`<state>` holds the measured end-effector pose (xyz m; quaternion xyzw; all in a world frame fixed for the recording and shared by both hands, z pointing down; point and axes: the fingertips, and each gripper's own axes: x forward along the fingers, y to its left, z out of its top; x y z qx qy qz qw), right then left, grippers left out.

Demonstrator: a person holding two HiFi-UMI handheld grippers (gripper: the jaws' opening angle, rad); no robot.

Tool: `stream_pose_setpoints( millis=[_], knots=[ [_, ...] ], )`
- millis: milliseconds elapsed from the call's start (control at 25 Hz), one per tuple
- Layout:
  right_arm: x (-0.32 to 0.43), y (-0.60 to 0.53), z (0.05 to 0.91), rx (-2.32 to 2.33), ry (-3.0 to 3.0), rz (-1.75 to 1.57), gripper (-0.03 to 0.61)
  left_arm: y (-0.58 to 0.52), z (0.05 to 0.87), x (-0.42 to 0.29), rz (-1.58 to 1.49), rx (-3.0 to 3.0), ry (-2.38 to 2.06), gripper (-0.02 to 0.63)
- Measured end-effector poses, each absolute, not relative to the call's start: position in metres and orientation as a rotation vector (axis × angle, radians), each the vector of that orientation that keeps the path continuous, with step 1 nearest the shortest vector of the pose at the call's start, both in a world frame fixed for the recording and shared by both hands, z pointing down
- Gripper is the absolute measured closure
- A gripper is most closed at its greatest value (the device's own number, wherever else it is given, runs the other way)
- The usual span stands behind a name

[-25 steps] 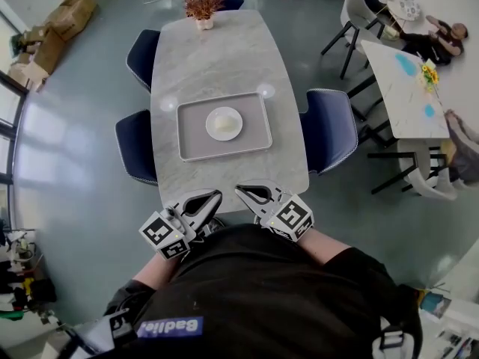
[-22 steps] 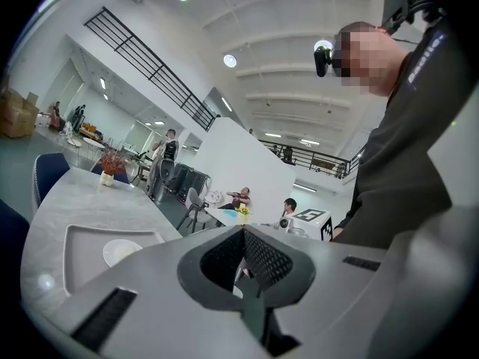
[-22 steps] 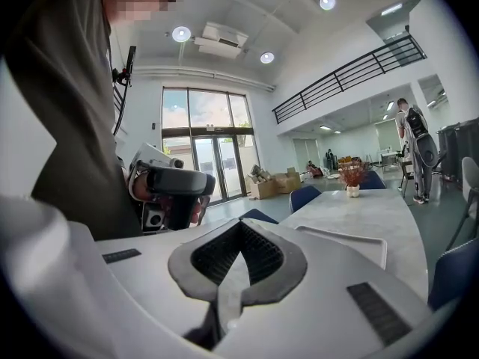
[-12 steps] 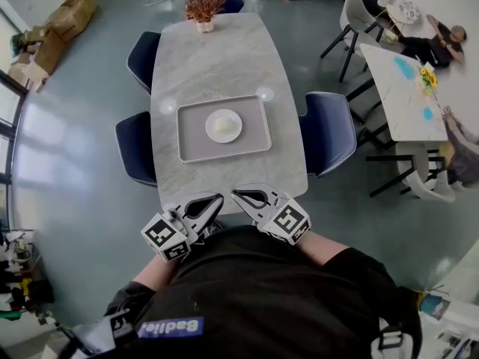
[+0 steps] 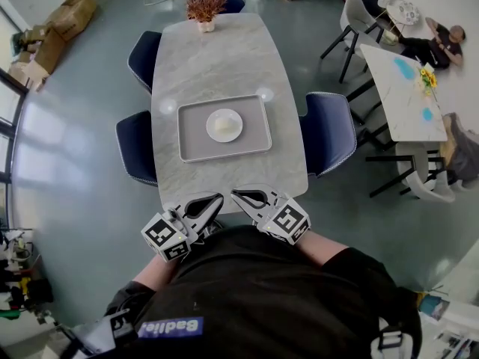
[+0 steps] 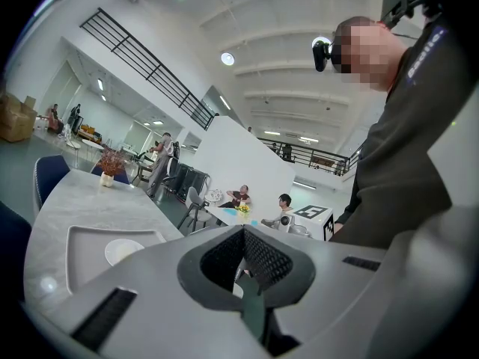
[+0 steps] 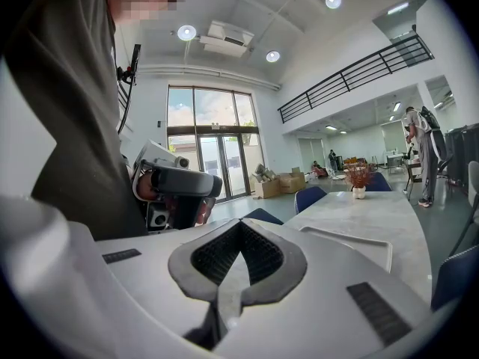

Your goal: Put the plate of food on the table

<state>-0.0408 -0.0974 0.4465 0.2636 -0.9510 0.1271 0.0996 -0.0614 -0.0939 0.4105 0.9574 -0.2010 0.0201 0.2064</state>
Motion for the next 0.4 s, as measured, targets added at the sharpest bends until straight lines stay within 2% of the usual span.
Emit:
stream_pose_setpoints(
  millis=[400],
  knots=[
    [-0.0424, -0.0973, 0.4472, 0.774, -2.807, 0.385, 0.566, -0.0938, 0.4098, -0.0633, 0.052, 2.667, -0.565, 0.609]
  ],
)
